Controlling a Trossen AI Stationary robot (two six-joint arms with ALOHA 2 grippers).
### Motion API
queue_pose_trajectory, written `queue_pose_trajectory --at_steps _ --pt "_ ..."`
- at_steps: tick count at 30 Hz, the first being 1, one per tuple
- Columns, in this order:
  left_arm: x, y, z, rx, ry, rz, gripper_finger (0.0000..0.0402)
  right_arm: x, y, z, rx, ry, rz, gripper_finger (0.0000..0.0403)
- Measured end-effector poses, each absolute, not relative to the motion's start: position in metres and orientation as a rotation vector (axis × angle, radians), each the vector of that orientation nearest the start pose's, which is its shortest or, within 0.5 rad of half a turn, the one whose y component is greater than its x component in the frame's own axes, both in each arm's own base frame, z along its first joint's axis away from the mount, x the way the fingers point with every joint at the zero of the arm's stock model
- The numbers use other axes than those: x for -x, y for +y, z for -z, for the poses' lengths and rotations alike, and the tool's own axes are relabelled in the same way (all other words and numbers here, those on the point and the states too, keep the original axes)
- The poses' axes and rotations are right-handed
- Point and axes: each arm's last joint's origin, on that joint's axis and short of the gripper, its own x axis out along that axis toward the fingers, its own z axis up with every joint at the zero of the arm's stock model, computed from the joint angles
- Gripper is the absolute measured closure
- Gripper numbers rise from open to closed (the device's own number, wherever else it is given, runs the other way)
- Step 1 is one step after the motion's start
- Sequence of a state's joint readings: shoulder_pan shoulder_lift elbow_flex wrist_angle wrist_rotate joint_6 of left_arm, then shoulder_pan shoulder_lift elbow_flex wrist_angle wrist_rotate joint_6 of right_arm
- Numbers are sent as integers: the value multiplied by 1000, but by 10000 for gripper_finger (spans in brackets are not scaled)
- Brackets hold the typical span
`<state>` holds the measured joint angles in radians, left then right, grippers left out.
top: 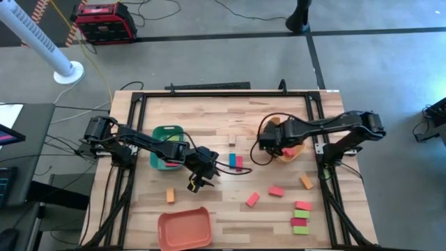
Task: Sort blocks by size
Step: Put the light blue cube block into the yellow bin
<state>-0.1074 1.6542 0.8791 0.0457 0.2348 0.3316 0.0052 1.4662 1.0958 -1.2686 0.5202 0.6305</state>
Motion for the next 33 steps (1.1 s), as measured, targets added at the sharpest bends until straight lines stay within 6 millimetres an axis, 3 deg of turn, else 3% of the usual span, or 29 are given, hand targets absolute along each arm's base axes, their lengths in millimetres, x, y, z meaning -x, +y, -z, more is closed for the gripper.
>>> queue_pose_trajectory --at_steps 8,19,33 --pt "-325 -42 -171 -276 718 450 189 -219 -19 -241 -145 1278 833 231" --pt "-325 -41 -171 -280 717 446 189 -193 -26 -224 -291 1187 786 231" --pt "-325 -41 -171 -273 717 443 189 -196 -25 -224 -283 1152 745 228"
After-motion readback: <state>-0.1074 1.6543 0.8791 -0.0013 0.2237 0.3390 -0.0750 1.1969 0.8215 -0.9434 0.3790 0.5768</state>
